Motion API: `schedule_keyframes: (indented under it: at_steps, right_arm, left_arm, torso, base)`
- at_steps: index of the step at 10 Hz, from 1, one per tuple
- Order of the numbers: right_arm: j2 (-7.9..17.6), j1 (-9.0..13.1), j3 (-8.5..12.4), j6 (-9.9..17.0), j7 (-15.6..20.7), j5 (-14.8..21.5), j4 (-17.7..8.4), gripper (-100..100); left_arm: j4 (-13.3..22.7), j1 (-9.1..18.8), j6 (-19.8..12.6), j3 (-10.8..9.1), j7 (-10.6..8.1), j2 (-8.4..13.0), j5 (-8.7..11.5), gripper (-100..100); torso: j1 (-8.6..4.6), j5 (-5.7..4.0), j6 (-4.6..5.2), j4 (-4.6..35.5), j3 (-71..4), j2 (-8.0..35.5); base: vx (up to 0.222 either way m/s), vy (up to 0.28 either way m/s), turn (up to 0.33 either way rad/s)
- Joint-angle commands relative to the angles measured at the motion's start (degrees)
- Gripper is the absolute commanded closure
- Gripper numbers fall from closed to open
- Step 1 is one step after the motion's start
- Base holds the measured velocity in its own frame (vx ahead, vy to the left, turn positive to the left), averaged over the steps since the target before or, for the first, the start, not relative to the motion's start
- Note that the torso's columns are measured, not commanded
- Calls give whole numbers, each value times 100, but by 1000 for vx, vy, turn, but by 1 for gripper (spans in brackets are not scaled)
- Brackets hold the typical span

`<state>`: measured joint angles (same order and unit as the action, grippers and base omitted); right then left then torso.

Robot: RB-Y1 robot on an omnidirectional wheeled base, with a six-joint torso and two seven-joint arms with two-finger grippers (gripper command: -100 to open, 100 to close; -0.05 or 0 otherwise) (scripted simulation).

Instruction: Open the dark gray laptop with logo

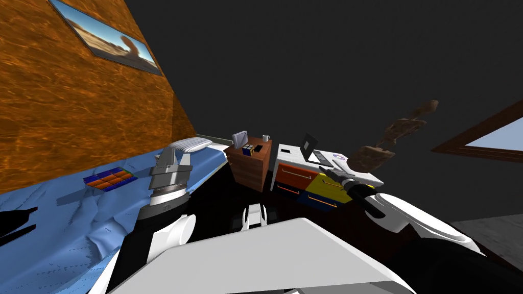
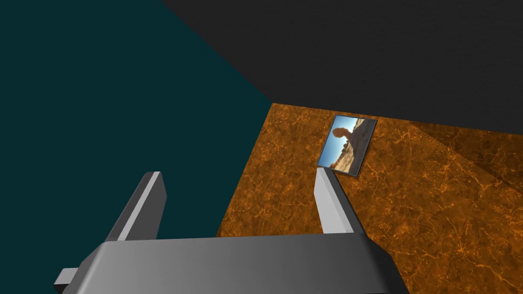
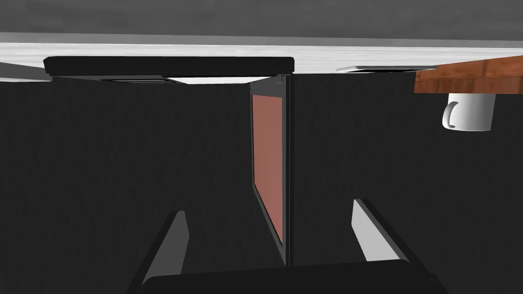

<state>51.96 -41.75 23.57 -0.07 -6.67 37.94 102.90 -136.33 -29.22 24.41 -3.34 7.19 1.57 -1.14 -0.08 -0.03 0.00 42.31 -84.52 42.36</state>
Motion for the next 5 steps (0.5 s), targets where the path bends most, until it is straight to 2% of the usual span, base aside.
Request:
schedule_keyframes:
  at_steps: [1,5]
  right_arm:
    - [292,-55,84,207,70,313,-232,-100]
    - [887,-259,249,777,302,1080,-694,-100]
  left_arm:
    - [0,0,0,0,0,0,0,0]
    - [0,0,0,0,0,0,0,0]
  torso:
    - [7,2,-1,-2,-4,-7]
    - [14,4,-1,-5,-10,-16]
  base:
    - [43,55,66]
    - [63,65,156]
